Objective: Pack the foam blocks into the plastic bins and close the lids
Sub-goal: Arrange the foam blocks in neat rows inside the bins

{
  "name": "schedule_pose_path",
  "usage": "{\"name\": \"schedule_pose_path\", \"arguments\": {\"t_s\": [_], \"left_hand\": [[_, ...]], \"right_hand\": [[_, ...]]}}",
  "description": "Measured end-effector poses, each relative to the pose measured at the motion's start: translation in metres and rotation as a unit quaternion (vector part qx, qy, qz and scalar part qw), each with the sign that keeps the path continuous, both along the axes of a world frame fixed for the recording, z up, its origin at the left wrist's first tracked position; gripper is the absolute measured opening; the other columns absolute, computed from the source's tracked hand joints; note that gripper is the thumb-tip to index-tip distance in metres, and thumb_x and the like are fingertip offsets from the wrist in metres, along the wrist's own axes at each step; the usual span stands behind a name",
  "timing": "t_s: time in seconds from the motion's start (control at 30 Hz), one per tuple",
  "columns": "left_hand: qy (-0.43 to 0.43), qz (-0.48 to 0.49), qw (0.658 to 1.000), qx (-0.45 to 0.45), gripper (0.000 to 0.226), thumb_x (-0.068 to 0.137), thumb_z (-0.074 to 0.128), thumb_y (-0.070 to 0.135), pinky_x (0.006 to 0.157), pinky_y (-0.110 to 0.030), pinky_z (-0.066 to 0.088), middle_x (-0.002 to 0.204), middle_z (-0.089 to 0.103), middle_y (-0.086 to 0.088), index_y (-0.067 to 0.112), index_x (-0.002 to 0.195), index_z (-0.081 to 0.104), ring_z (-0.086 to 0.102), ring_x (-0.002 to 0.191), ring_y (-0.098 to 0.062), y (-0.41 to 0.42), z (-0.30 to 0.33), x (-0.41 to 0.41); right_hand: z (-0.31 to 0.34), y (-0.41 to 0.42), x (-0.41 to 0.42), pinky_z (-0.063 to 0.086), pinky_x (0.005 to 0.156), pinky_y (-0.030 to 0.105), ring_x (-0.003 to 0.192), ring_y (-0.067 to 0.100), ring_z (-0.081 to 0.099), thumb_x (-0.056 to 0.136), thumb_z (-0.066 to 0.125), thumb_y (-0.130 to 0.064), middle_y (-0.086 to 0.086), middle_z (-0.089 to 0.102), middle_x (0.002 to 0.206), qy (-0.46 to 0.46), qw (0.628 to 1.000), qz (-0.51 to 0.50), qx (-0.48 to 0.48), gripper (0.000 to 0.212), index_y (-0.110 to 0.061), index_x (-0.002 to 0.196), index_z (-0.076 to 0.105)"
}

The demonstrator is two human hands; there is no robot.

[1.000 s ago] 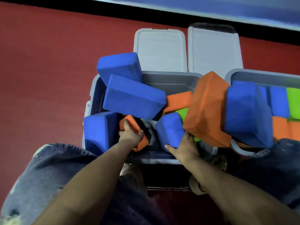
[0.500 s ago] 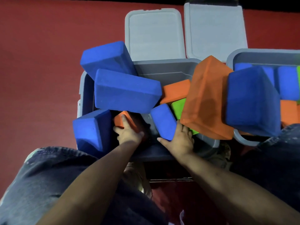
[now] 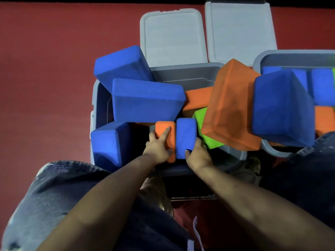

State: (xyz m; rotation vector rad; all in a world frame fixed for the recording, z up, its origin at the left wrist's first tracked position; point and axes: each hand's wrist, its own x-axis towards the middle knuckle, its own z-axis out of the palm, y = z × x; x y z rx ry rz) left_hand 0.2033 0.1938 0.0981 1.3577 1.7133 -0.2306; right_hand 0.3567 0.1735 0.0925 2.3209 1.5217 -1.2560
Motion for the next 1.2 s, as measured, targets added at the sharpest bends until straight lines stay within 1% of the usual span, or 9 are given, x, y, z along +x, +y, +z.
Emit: {"name": "schedule_pose_path", "arguments": {"t_s": [0.17,0.33,0.43,0.57,0.7,0.8,0.93,1.07,1.2], "left_hand": [[-0.08,0.073,0.994,-0.009,0.069,0.091,0.054,0.022,0.101,-0.02,0.034,0.156,0.008,-0.007,0.045,0.147,0.021,0.038,0.134,-0.026,0.008,-0.004,-0.007],[0.0,-0.1,0.995,0.026,0.042,0.093,0.047,0.024,0.111,-0.033,0.033,0.146,0.037,-0.012,0.021,0.135,0.05,0.039,0.133,-0.031,0.012,0.027,-0.014],[0.011,-0.141,0.976,0.165,0.037,0.093,0.049,0.025,0.103,-0.038,0.04,0.132,0.049,-0.014,0.014,0.126,0.059,0.049,0.12,-0.034,0.012,0.065,-0.031],[0.116,-0.022,0.898,0.425,0.049,0.08,0.055,0.022,0.1,-0.05,0.041,0.14,0.044,-0.022,0.01,0.127,0.058,0.044,0.126,-0.042,0.008,0.102,-0.058],[0.132,0.188,0.944,0.235,0.103,0.073,0.076,0.042,0.11,-0.054,0.024,0.158,0.0,-0.015,0.031,0.152,0.01,0.014,0.143,-0.039,-0.029,0.105,-0.085],[0.094,0.194,0.97,0.11,0.125,0.068,0.082,0.036,0.104,-0.045,0.038,0.148,0.013,-0.023,0.042,0.147,-0.015,0.041,0.126,-0.044,-0.057,0.09,-0.101],[0.1,0.194,0.97,0.108,0.115,0.074,0.074,0.039,0.096,-0.043,0.046,0.135,0.028,-0.024,0.051,0.143,-0.017,0.052,0.109,-0.042,-0.058,0.098,-0.099],[0.095,0.183,0.968,0.143,0.094,0.078,0.059,0.054,0.094,-0.038,0.041,0.14,0.033,-0.019,0.05,0.147,-0.004,0.047,0.119,-0.038,-0.037,0.112,-0.091],[0.059,0.146,0.983,0.098,0.097,0.081,0.062,0.05,0.099,-0.04,0.041,0.143,0.029,-0.021,0.048,0.147,-0.008,0.047,0.121,-0.038,-0.029,0.114,-0.083]], "right_hand": [[0.014,-0.001,0.0,0.032,0.109,0.039,0.139,0.031,0.022,0.092,0.05,-0.028,0.01,0.006,0.157,-0.044,0.978,0.188,0.082,0.07,-0.025,0.151,0.013],[0.031,0.008,-0.011,0.031,0.109,0.04,0.14,0.031,0.023,0.091,0.049,-0.025,0.005,0.008,0.157,-0.03,0.939,0.341,0.036,0.065,-0.032,0.149,0.019],[0.05,0.013,-0.019,0.043,0.101,0.039,0.123,0.035,0.046,0.091,0.048,-0.023,0.014,0.035,0.142,-0.04,0.946,0.323,-0.009,0.051,-0.021,0.14,0.036],[0.084,0.011,-0.032,0.046,0.092,0.034,0.116,0.033,0.053,0.094,0.046,-0.018,0.017,0.054,0.128,-0.038,0.916,0.4,-0.011,0.036,-0.007,0.127,0.053],[0.105,0.009,-0.041,0.044,0.098,0.035,0.123,0.032,0.048,0.095,0.047,-0.03,0.016,0.047,0.137,-0.027,0.92,0.392,-0.002,0.045,-0.009,0.135,0.045],[0.116,0.007,-0.038,0.043,0.1,0.036,0.125,0.031,0.047,0.094,0.05,-0.031,0.016,0.043,0.14,-0.013,0.929,0.369,-0.005,0.049,-0.01,0.138,0.043],[0.131,0.005,-0.018,0.044,0.089,0.031,0.121,0.03,0.05,0.094,0.049,-0.03,0.015,0.044,0.14,-0.018,0.939,0.343,-0.011,0.047,-0.012,0.138,0.043],[0.136,0.003,0.007,0.041,0.1,0.033,0.124,0.029,0.047,0.095,0.047,-0.032,0.014,0.047,0.139,-0.063,0.942,0.329,-0.023,0.047,-0.01,0.136,0.045],[0.129,-0.001,0.015,0.042,0.099,0.032,0.121,0.027,0.049,0.093,0.049,-0.034,0.013,0.048,0.138,-0.082,0.943,0.321,-0.037,0.05,-0.011,0.137,0.044]]}}
